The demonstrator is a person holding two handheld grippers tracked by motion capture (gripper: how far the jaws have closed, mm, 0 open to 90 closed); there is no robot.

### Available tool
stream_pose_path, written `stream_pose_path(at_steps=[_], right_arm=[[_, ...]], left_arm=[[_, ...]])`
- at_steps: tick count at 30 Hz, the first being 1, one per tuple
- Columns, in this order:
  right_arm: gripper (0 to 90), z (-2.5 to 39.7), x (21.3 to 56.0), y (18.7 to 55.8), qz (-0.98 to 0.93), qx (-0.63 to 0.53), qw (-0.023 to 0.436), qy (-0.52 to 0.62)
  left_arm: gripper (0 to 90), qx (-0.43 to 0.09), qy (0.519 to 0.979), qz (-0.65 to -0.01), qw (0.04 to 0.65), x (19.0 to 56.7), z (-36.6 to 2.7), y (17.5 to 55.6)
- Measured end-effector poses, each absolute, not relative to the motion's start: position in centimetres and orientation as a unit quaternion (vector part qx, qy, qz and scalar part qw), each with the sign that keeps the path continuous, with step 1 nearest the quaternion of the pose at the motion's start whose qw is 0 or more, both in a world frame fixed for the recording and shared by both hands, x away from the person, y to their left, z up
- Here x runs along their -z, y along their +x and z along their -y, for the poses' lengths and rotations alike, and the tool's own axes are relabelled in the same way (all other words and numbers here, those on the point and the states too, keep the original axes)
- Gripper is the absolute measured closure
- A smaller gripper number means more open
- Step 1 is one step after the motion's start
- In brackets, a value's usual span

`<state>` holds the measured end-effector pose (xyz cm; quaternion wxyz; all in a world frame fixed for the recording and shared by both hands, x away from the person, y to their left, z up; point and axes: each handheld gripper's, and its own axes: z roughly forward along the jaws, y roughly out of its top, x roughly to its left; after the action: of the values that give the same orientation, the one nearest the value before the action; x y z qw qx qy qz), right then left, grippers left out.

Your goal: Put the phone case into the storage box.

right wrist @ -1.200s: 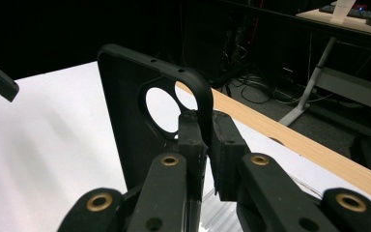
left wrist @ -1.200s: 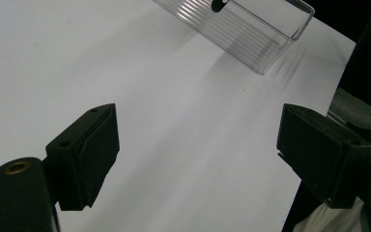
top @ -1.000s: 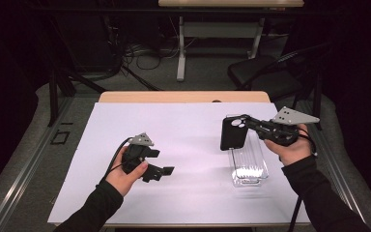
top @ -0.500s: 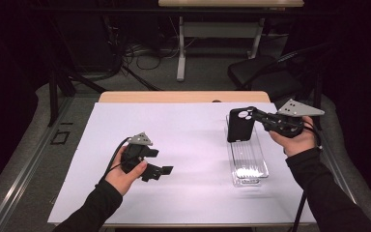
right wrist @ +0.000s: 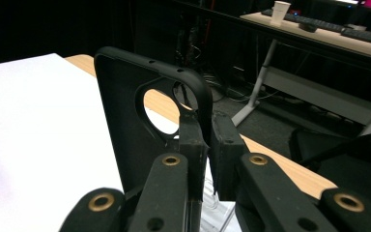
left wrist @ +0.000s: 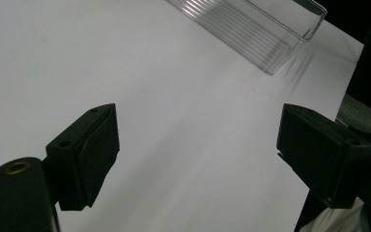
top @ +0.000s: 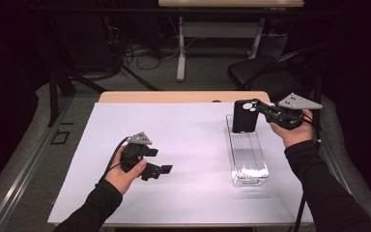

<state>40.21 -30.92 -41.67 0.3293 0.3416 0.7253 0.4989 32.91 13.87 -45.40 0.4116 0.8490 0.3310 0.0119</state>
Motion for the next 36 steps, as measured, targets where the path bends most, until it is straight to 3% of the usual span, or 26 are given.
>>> stream_pose_path(at_steps=[36], right_arm=[[85.9,29.9,45.7,44.2,-0.709,-0.497,0.362,0.345]], left_arm=[[15.5,-0.024,0.844,-0.347,0.409,45.7,-16.1,32.3]])
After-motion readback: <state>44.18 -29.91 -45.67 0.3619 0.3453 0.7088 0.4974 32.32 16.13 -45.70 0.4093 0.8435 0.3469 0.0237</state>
